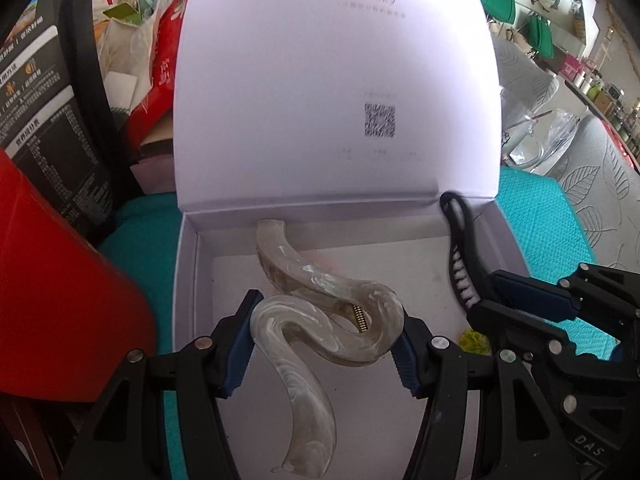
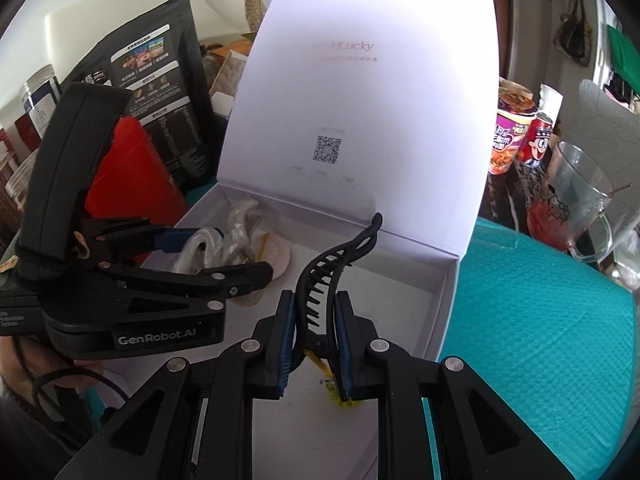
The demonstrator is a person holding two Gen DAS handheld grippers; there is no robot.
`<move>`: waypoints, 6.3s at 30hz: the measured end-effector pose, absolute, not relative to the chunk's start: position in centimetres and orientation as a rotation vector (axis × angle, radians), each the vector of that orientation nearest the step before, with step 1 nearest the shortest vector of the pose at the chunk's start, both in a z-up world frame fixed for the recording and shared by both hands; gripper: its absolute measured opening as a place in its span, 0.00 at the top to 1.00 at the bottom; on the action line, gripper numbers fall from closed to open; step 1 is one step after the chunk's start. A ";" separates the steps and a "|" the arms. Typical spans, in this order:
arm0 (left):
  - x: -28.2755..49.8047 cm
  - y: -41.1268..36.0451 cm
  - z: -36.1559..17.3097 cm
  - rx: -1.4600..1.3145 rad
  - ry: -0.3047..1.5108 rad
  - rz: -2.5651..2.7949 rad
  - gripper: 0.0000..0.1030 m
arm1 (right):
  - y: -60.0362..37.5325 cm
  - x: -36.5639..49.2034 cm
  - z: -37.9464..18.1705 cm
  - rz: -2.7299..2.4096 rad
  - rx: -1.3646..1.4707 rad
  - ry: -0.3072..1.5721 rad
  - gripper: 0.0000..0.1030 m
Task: Organize rigid objects
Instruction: 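Open the right tool to drop the claw clip while the left tool releases the S-clip, then withdraw both tools from the box back over the remaining objects, then lower the right tool onto the clear plastic piece and grip it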
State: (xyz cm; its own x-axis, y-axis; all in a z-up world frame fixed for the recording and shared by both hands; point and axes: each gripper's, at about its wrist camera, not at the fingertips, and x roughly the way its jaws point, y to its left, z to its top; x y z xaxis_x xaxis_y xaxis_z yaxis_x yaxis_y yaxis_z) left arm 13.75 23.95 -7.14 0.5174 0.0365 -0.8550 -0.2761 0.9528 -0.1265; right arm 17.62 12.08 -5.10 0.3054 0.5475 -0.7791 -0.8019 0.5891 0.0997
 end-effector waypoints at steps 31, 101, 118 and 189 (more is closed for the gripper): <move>14.1 22.2 -4.0 -0.172 1.012 0.287 0.26 | 11.1 18.7 -4.8 0.853 -0.318 0.916 0.66; -9.9 5.4 10.5 -0.009 0.594 0.277 0.02 | -7.8 -5.1 9.7 0.672 -0.242 0.463 0.20; -10.0 1.4 7.3 0.003 0.612 0.165 0.02 | -13.2 -5.6 6.4 0.577 -0.219 0.520 0.16; 8.7 -3.7 -8.7 -0.017 0.899 -0.061 0.62 | -19.8 8.5 -8.9 0.463 -0.091 0.877 0.15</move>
